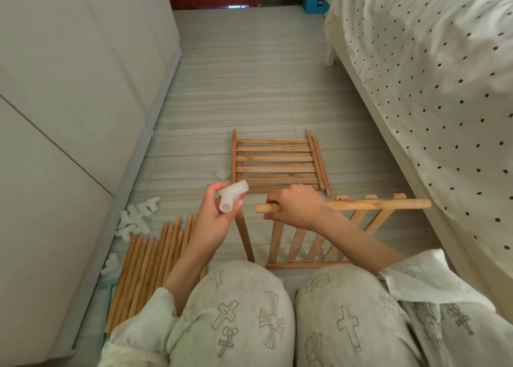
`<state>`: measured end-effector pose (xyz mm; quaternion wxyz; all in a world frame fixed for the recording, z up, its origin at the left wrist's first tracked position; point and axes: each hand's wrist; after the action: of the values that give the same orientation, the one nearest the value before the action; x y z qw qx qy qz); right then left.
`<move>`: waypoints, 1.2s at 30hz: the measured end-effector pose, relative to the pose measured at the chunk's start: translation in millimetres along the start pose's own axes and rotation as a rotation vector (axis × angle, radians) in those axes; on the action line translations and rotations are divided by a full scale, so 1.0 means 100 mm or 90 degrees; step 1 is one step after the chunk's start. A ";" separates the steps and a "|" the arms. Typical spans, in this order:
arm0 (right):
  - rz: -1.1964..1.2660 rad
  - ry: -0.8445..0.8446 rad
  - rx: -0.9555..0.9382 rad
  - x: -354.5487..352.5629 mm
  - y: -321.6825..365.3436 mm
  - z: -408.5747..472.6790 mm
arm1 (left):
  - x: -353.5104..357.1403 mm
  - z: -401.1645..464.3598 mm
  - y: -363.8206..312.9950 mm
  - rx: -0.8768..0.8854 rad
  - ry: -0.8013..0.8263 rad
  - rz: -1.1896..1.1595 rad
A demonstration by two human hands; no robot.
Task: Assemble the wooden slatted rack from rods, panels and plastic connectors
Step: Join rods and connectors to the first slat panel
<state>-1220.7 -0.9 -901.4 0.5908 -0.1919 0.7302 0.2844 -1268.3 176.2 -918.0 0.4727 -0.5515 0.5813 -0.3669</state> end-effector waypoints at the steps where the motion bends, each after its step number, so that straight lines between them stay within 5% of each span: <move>1: 0.001 0.002 0.001 0.00 0.00 0.00 | 0.00 0.01 0.00 0.004 0.001 0.005; 11: -0.001 -0.010 -0.004 0.01 -0.02 0.00 | 0.00 -0.02 0.07 0.018 -0.018 0.051; 36: -0.008 -0.057 -0.008 0.06 0.05 -0.10 | 0.12 -0.09 0.10 0.081 -0.079 0.448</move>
<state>-1232.6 -2.7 -904.5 0.6235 -0.1874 0.7002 0.2931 -1279.2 165.2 -927.1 0.6377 -0.3084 0.6816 -0.1833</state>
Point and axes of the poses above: each hand's wrist, its own z-axis towards the middle knuckle, its own x-axis out of the palm, y = z × x, and after that the axes turned 10 degrees about -x, right-handed
